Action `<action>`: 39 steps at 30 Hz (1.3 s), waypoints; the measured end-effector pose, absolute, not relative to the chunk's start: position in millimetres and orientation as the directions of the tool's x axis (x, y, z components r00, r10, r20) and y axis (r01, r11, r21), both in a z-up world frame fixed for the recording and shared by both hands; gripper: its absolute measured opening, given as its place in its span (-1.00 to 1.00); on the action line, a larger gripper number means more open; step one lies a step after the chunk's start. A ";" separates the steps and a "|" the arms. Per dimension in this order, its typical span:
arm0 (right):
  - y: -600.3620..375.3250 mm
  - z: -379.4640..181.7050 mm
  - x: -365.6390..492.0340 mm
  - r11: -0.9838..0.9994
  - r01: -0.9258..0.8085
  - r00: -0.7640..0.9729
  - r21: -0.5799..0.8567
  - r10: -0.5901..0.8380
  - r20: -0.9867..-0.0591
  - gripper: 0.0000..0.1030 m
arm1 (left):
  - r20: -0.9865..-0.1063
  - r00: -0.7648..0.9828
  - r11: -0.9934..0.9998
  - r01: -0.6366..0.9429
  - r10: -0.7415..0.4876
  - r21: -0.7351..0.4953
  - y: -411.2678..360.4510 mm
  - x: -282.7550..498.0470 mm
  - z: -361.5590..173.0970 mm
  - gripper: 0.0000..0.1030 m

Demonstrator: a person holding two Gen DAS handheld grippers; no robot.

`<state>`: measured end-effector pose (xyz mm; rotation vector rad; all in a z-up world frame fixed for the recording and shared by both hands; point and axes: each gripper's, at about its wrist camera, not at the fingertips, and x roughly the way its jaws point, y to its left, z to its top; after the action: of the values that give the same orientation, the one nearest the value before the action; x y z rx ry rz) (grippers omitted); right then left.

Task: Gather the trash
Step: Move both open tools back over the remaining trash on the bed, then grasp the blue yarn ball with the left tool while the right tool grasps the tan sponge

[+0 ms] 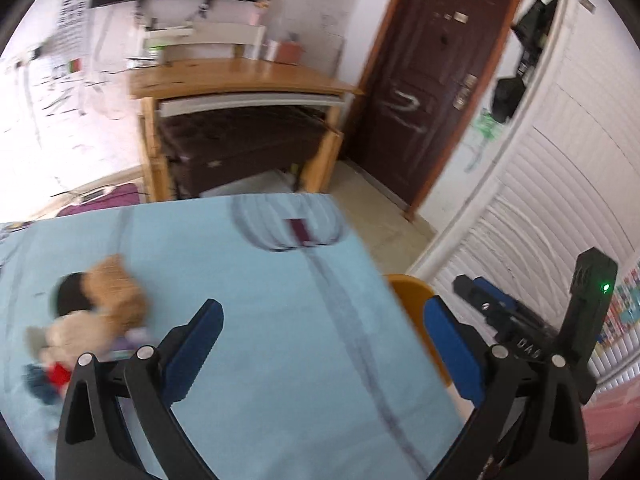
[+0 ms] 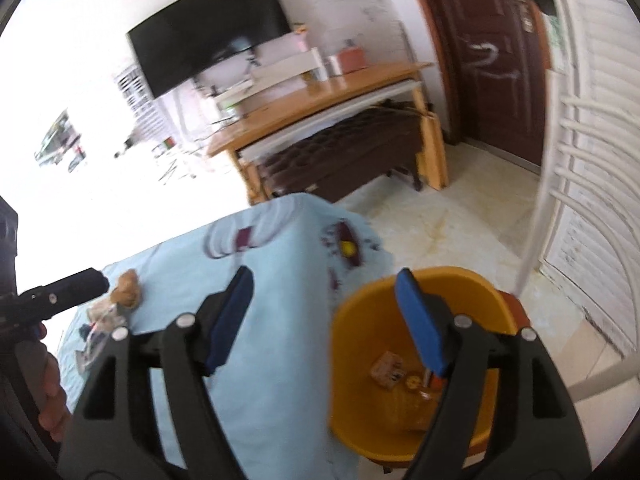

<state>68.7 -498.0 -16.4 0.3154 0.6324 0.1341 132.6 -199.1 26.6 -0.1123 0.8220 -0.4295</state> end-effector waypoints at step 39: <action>-230.5 -12.7 164.8 0.892 -0.440 0.567 0.107 0.368 -0.737 0.58 | -0.761 0.647 0.998 -0.002 -0.044 -0.060 8.7 116.4 -17.4 0.84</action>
<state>164.8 -230.5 -12.7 -0.0921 0.8443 0.4752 116.4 8.7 -17.4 -0.0568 0.8664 -0.0241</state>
